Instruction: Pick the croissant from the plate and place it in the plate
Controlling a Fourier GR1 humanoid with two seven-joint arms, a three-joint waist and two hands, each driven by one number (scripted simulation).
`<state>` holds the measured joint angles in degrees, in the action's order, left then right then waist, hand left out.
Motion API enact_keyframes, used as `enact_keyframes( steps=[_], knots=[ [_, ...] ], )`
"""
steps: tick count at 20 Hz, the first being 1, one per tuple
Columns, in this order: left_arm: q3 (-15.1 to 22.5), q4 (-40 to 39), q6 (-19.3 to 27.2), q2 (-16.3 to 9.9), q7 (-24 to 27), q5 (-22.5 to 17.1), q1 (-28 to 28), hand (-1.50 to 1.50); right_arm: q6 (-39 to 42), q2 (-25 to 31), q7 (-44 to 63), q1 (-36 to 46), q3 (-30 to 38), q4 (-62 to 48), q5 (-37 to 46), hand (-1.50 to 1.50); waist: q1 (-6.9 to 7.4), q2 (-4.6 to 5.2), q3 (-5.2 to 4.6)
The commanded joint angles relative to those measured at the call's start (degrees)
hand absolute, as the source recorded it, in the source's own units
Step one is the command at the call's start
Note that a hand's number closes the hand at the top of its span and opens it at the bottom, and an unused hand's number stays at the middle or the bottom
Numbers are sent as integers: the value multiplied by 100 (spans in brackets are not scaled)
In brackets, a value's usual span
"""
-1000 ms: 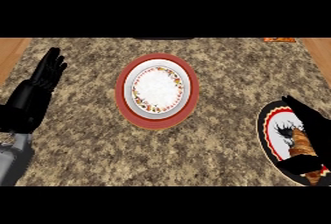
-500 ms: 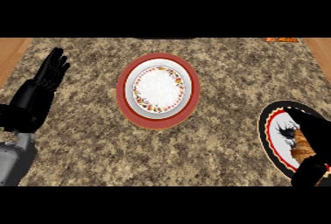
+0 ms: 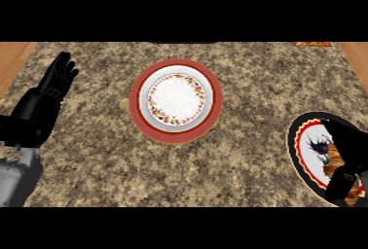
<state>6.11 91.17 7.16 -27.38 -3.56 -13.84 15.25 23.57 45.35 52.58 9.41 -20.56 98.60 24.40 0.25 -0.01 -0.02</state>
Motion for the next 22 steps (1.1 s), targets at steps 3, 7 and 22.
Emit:
enact_keyframes(
  steps=[3, 7, 22],
  knots=[
    [-241, -290, -232, 69, -4, 99, 237, 0, 404, -267, 246, 34, 67, -506, 332, -150, -39, 8, 1],
    [-285, 293, -275, 212, -223, 222, -169, 0, 277, -363, -495, -175, 355, -991, 679, -150, -18, -3, 3],
    [-754, -440, -813, 568, -45, 530, 196, 0, 100, -836, -1277, -520, 616, -1987, 1895, -150, -47, 6, 2]
  ],
)
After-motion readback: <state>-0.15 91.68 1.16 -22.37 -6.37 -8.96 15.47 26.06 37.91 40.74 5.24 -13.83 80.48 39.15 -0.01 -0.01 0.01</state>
